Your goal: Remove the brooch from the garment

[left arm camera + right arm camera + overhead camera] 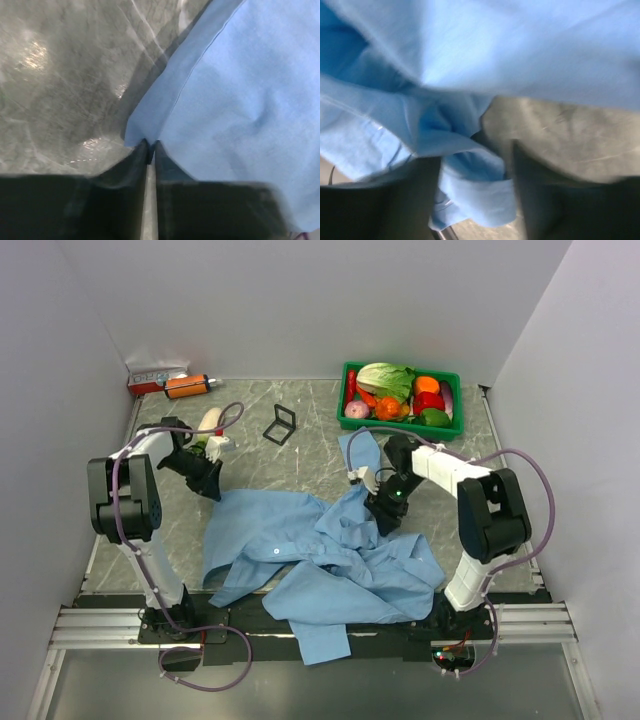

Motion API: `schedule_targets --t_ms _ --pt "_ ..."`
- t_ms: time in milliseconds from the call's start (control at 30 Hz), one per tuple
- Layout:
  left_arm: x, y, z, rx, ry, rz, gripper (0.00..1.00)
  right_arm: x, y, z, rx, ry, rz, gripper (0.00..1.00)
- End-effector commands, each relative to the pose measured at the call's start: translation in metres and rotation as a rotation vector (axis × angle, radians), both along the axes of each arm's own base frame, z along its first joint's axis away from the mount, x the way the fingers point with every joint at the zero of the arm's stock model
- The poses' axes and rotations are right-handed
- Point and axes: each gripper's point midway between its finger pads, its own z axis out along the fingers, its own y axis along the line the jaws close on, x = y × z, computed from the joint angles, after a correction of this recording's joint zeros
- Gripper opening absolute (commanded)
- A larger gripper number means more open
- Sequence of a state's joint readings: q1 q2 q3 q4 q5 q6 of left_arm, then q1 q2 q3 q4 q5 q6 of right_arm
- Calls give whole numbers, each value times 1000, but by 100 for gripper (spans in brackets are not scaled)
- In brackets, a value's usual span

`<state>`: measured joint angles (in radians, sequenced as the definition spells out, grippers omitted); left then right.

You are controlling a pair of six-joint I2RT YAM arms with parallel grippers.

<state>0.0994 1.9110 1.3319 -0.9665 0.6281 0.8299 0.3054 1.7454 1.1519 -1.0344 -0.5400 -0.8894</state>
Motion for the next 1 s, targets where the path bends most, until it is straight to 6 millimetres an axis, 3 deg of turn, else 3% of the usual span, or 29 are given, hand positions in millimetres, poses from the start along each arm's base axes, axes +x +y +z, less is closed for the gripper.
schedule_targets --t_ms 0,67,167,233,300,333,367,467,500,633,667,800,967 --pt "3 -5 11 -31 -16 -12 1 43 12 3 -14 -100 -82 35" --pt "9 -1 29 -29 -79 17 1 56 11 16 -2 -149 -109 16" --pt "20 14 63 -40 -169 96 1 85 4 49 38 -256 -184 2" --pt "33 35 91 -54 -229 175 1 103 -9 73 68 -300 -254 0" --pt "39 52 119 -50 -286 222 1 106 -6 97 145 -326 -235 1" --pt "39 65 127 -45 -304 253 1 90 -7 100 150 -269 -213 7" --pt "37 70 138 -35 -330 257 1 82 -3 105 185 -248 -179 30" --pt "28 80 149 12 -378 255 1 56 1 106 234 -258 -18 58" --pt "24 79 143 16 -377 248 1 44 2 95 232 -239 10 62" --pt "16 73 135 -9 -346 270 1 33 22 76 227 -285 147 69" --pt "15 71 134 -20 -334 271 1 33 34 73 236 -298 183 69" --pt "13 69 132 -37 -314 292 1 45 62 71 266 -327 236 70" --pt "10 68 134 -29 -330 298 1 53 83 62 265 -331 308 70"
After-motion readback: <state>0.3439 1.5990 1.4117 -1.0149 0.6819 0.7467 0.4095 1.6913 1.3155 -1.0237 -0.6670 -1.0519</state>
